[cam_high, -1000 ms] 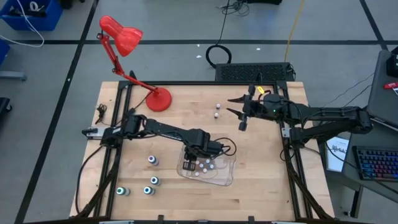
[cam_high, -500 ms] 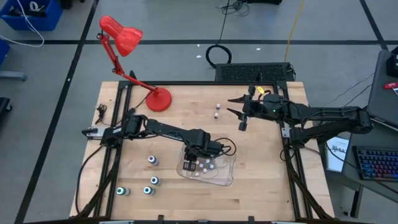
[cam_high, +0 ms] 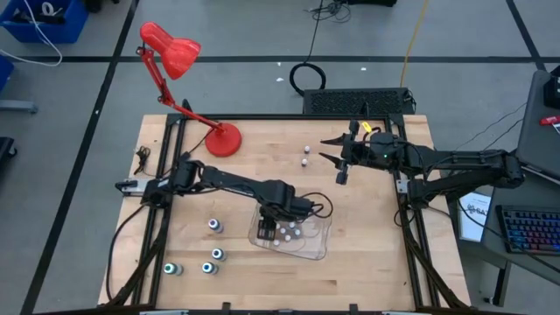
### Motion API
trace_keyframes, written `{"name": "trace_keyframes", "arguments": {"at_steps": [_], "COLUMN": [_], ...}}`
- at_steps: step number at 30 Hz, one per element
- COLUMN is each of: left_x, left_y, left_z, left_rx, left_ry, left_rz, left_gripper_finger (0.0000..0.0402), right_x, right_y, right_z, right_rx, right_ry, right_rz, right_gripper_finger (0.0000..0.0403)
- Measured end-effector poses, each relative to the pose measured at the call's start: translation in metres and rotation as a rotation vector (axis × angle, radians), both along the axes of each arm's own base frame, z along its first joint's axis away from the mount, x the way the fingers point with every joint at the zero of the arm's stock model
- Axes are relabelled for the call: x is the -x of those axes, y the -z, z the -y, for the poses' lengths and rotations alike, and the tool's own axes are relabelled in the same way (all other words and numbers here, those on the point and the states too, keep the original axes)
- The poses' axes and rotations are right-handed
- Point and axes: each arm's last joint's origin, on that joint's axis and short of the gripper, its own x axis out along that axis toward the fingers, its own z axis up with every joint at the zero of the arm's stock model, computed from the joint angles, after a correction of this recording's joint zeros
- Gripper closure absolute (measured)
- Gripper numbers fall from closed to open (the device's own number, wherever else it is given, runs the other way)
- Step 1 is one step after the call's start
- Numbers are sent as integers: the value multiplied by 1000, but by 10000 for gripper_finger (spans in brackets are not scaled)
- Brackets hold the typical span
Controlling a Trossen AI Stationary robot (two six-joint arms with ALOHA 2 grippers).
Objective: Pick & Place food coloring
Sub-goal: Put the small blue food coloring bottle into the transparent bin
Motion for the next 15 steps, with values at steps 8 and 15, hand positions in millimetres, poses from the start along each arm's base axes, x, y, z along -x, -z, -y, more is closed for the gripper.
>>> {"name": "trace_keyframes", "arguments": {"at_steps": [8,15], "left_x": [10,27], "left_y": [-44,-114], "left_z": [-3,-6], "left_rx": [-16,13], "left_ry": [3,137], "left_rz": [128,510], "left_gripper_finger": [195,210], "right_x": [0,0], "right_y": [0,1], "right_z": [0,0], "right_rx": [0,-31], "right_ry": [0,9], "right_rz": [1,3], "right_gripper_finger": [261,261]}}
